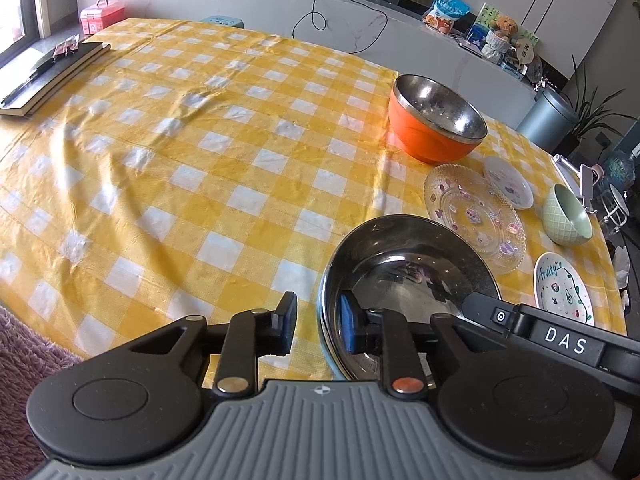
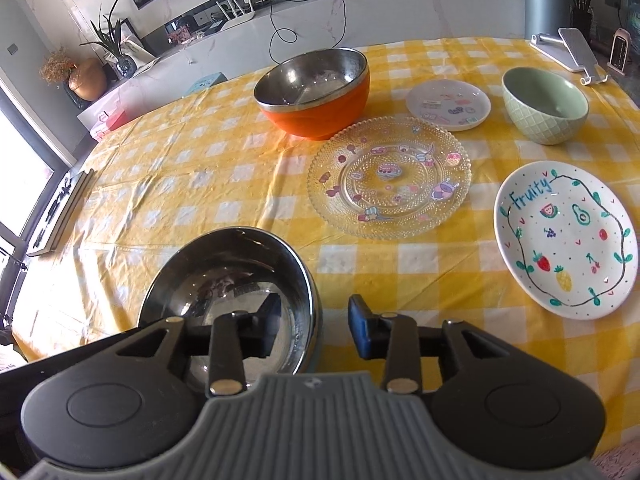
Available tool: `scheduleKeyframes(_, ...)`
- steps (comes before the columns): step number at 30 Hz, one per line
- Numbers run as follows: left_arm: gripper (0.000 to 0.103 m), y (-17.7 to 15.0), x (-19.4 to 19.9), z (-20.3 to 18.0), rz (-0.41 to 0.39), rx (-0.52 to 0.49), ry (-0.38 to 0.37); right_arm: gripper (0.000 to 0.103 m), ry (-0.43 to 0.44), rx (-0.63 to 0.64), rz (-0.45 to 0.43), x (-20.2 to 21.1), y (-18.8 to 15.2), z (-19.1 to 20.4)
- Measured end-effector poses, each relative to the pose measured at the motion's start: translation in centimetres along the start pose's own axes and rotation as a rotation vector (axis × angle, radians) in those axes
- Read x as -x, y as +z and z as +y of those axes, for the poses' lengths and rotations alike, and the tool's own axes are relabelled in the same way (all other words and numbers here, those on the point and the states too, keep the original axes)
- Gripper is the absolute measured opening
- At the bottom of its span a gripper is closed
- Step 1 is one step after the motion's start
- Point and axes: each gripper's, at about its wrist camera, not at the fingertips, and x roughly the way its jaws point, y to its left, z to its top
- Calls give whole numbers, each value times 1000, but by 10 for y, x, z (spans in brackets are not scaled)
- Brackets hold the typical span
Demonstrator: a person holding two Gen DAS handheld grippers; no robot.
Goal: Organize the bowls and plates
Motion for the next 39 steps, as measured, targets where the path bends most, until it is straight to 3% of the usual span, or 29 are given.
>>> scheduleKeyframes(8, 31, 18, 17, -3, -52, -38, 13, 46, -13, 43, -66, 15, 4, 7)
scheduleKeyframes(13, 35, 38, 18, -17, -62, -121, 12, 47, -43, 74, -105, 20, 14, 12)
scheduleKeyframes(20, 36, 77, 5, -38, -23, -208, -70, 46, -66, 86, -133, 18, 57, 11)
scheduleKeyframes(24, 36, 101, -11, -52, -18, -273, -69, 46, -90, 94, -146, 9, 89, 10)
scheduleKeyframes(27, 36, 123, -28, -54, 13, -241, -115, 46, -98, 86, -140, -5, 113, 8)
scheduleKeyframes(34, 36, 167, -83, -61, 72, -196, -147, 46, -109, 47, -98, -50, 166, 2)
scheduleKeyframes(39, 36, 187, -119, -60, 83, -165, -121, 41, -139, 39, -70, -82, 195, -3)
